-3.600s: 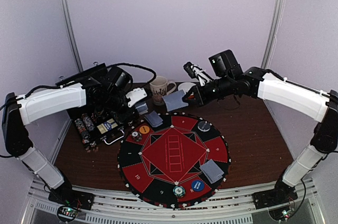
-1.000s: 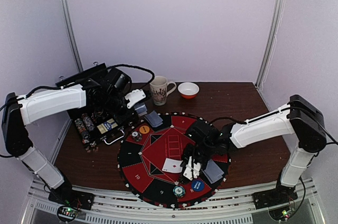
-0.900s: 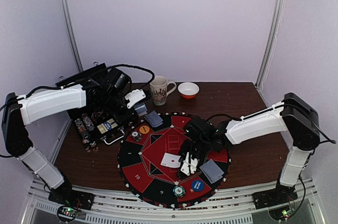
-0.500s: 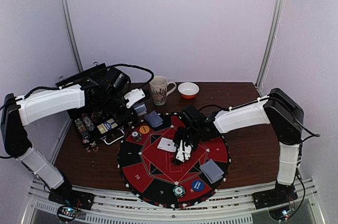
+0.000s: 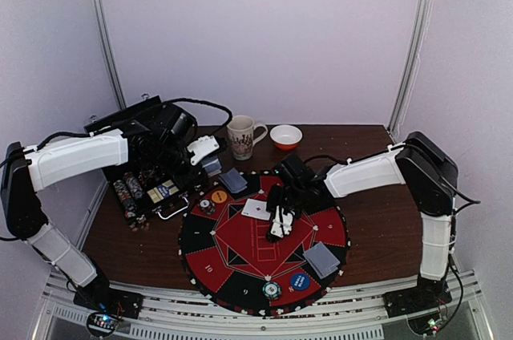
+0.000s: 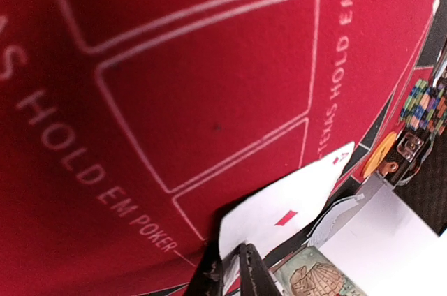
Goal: Distribute texas hold em gaming equipment
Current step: Flop the poker card in the community card area.
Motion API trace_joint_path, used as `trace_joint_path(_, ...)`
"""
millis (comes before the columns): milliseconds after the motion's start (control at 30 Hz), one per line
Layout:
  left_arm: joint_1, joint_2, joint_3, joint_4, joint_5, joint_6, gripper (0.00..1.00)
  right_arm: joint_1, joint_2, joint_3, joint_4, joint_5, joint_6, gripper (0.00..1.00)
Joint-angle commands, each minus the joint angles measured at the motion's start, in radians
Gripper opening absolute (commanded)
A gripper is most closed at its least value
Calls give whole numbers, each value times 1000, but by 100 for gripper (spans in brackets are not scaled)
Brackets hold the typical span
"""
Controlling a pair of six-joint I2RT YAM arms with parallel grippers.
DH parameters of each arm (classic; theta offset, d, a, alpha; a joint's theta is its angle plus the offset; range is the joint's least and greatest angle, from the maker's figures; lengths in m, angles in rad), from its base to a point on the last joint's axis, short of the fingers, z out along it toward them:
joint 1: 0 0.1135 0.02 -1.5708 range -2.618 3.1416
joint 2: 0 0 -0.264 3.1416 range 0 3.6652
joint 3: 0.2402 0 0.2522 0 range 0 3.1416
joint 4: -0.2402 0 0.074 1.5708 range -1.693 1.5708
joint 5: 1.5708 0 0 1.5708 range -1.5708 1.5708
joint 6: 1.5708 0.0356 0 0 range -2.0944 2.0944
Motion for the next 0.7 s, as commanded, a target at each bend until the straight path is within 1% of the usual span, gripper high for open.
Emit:
trace_joint_path(0,12,-34,-5,44,0,8,45,-9,17,-28,-9,42,-46,21)
trace_joint_path(67,11,-35,-9,44,0,9,45,-8,-5,-49,24,61,-31,29)
trace_joint_path(200,13,-36,-12,46,0,10,45,-12,-67,-80,54,81,17,38)
trace_joint_path(267,12,-38,-13,49,2,9,45,-13,-98,-97,85,92,66,39)
trace_joint_path(333,14,-40,-13,50,1,9,45,-13,-139,-121,169,85,176,39)
trace_joint_path(400,14,-43,-15,51,0,9,45,-14,-193,-142,248,37,379,40)
trace_joint_path(467,16,-46,-20,54,0,7,45,-14,-245,-139,284,-31,666,43)
trace_joint_path(500,17,-48,-22,57,-1,5,45,-13,-266,-116,259,-64,810,44)
trace_joint_path(567,20,-45,-23,59,-2,1,45,-13,-287,-85,198,-145,1039,46)
trace_joint_path(600,23,-44,-22,60,-4,-2,45,-12,-298,-86,197,-182,1158,46)
trace_joint_path(667,28,-38,-18,61,-6,-8,45,-8,-311,-113,265,-236,1426,43)
